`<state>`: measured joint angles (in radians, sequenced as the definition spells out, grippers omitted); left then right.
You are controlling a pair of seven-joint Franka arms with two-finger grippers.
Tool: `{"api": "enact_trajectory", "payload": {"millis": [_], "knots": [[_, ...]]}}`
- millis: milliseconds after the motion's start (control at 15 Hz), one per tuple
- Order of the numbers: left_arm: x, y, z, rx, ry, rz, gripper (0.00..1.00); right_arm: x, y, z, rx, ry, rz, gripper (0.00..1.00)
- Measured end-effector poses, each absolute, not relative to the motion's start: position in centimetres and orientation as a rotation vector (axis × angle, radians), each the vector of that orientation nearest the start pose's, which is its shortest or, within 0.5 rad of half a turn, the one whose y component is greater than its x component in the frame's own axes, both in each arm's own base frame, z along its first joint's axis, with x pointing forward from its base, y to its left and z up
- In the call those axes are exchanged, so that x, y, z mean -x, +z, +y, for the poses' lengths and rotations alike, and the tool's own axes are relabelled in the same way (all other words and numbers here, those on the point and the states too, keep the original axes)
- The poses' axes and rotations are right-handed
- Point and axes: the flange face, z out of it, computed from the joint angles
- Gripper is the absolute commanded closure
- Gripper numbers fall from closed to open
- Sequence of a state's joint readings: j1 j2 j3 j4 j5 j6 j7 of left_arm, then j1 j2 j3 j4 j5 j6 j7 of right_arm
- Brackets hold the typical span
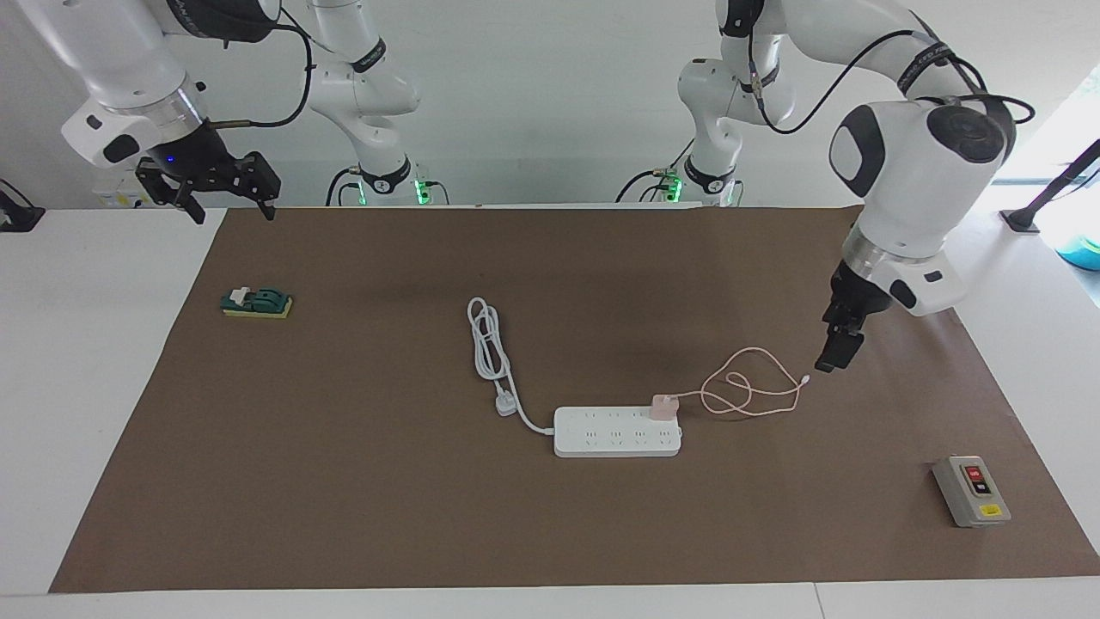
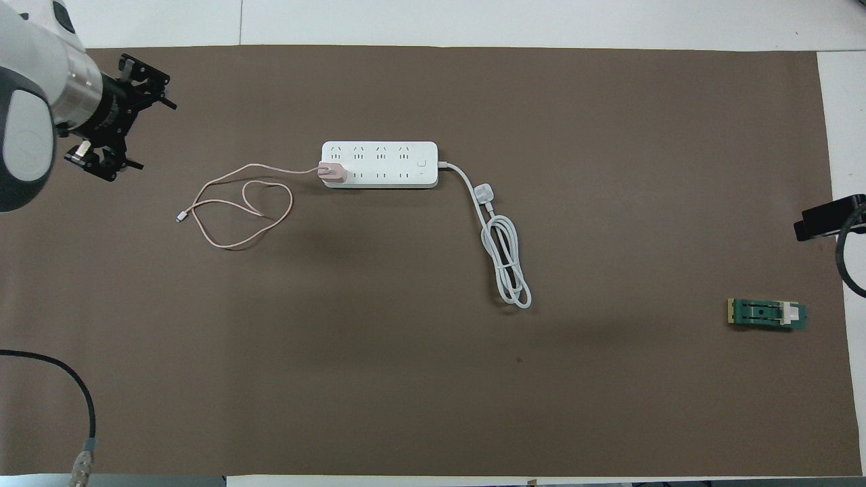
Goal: Plug charger into power strip
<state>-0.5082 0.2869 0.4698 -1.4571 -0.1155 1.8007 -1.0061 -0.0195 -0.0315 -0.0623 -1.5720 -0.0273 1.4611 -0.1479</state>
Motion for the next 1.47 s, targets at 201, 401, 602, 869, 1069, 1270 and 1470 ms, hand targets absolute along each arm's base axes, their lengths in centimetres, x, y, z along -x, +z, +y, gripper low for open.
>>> {"api": "enact_trajectory", "payload": {"millis": [201, 401, 602, 869, 1069, 1270, 1470], "knots": [[-63.4, 56.2, -2.5, 2.893, -0.089, -1.286, 0.00, -53.1, 63.2, -4.7, 3.153, 0.129, -0.101, 0.00], [-62.0, 58.0, 1.3, 2.987, -0.053, -1.064, 0.00, -53.1, 63.2, -4.7, 3.153, 0.129, -0.101, 0.00], [-59.8, 59.9, 3.6, 3.078, 0.015, -0.793, 0.00, -53.1, 63.2, -4.7, 3.153, 0.129, -0.101, 0.00], [-57.9, 61.0, 5.1, 3.116, 0.100, -0.649, 0.00, -53.1, 63.2, -4.7, 3.153, 0.129, -0.101, 0.00], [-57.2, 61.7, 5.1, 3.122, 0.123, -0.645, 0.00, -53.1, 63.2, -4.7, 3.153, 0.129, -0.101, 0.00], [-56.7, 62.9, 4.4, 3.142, 0.096, -0.618, 0.00, -53.1, 63.2, -4.7, 3.153, 0.129, -0.101, 0.00], [-56.6, 62.7, 3.7, 3.165, 0.105, -0.588, 0.00, -53.1, 63.2, -4.7, 3.153, 0.129, -0.101, 0.00]]}}
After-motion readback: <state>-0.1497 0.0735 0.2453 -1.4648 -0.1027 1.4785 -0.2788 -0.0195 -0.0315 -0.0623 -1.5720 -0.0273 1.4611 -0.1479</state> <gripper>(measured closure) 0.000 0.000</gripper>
